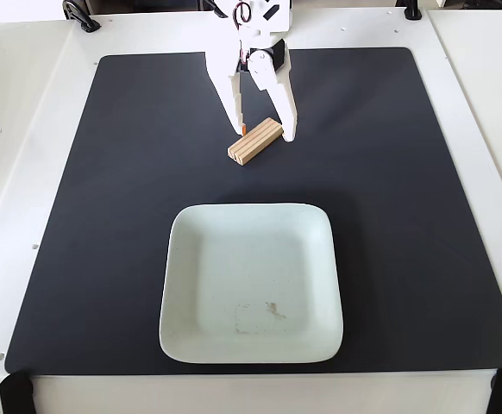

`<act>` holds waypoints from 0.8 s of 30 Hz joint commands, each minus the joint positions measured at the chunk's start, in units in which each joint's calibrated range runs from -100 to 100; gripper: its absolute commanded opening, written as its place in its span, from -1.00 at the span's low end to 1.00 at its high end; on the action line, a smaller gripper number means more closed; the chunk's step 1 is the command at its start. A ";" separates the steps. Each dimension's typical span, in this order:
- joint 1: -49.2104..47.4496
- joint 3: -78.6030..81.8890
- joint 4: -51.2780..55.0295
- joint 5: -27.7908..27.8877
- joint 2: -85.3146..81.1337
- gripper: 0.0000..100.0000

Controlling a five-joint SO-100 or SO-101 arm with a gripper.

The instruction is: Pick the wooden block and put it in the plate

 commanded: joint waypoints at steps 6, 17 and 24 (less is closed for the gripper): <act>1.17 -1.48 -0.19 1.46 2.88 -0.46; 1.06 -3.82 -0.28 1.40 9.49 -0.46; 1.17 -3.19 -0.28 1.62 9.66 -0.73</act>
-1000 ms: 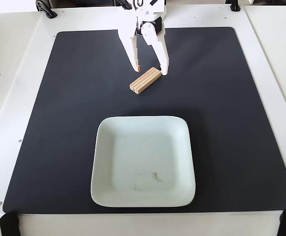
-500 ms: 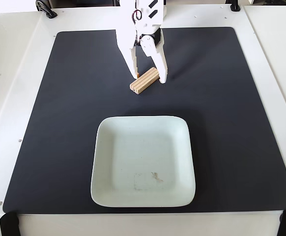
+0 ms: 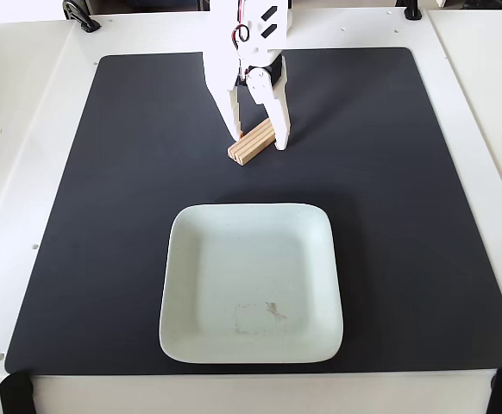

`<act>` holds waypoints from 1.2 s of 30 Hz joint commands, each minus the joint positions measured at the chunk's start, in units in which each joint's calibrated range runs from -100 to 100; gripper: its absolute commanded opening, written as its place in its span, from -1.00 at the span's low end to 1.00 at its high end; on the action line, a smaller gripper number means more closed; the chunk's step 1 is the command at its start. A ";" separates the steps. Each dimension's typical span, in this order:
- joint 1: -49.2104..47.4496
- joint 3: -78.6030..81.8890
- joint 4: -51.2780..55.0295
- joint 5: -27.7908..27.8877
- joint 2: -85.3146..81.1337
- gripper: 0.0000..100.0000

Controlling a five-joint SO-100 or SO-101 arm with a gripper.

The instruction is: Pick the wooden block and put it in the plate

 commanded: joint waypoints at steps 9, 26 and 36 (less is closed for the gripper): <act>0.25 1.42 -0.28 0.47 -0.71 -0.98; 1.26 23.82 -28.91 4.47 -32.41 -0.98; 1.59 34.62 -48.18 4.47 -41.56 -0.98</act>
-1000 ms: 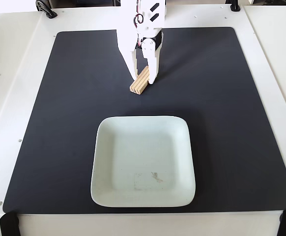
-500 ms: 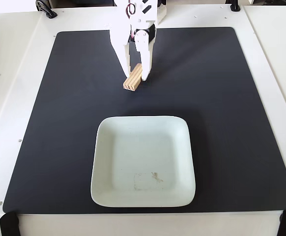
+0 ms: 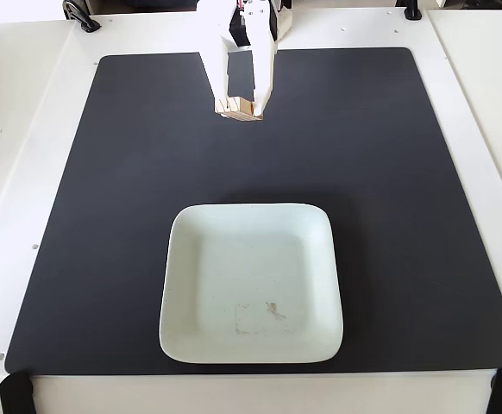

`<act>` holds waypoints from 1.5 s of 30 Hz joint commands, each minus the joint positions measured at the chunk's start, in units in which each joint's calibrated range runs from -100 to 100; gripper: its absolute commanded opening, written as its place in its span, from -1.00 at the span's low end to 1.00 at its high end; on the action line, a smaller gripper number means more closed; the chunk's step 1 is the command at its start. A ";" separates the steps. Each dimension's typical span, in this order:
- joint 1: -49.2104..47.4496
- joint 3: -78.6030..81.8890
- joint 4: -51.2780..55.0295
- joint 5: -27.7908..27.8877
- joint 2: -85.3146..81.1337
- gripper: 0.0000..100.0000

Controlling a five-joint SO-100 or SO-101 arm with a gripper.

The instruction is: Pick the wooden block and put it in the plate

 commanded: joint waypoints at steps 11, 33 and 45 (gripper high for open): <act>0.43 -14.91 -7.63 -0.06 15.62 -0.98; 2.11 -65.03 -7.54 -0.06 59.95 -0.98; 1.33 -82.93 -7.45 -0.01 73.93 -0.98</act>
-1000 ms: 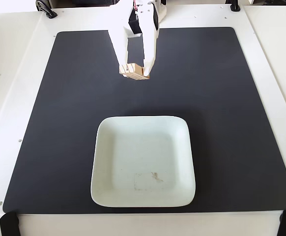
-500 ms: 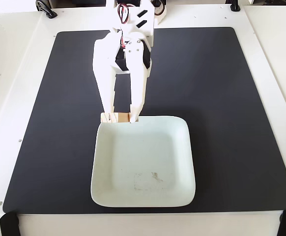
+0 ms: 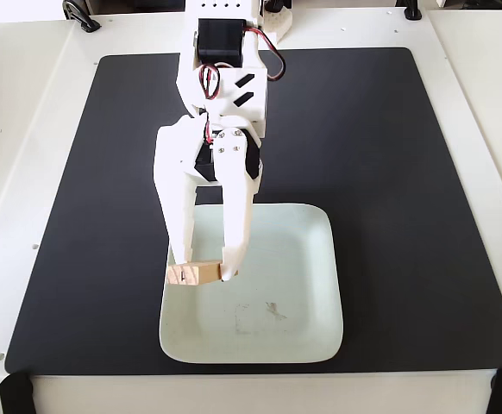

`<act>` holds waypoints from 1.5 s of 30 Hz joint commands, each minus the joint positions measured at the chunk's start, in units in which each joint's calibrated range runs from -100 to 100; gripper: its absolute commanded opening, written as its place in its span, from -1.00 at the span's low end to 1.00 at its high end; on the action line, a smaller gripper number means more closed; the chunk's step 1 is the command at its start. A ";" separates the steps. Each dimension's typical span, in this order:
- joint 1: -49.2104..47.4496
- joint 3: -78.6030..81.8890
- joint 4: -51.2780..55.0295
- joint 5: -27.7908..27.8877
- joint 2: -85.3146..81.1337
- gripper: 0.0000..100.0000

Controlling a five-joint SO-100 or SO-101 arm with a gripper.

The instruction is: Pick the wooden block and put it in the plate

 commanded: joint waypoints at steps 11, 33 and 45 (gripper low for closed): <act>-0.83 -7.36 -0.74 -0.06 2.12 -0.98; -0.83 -7.45 -0.82 -0.06 2.04 -0.42; -0.60 -7.45 -0.82 -0.06 2.04 -0.42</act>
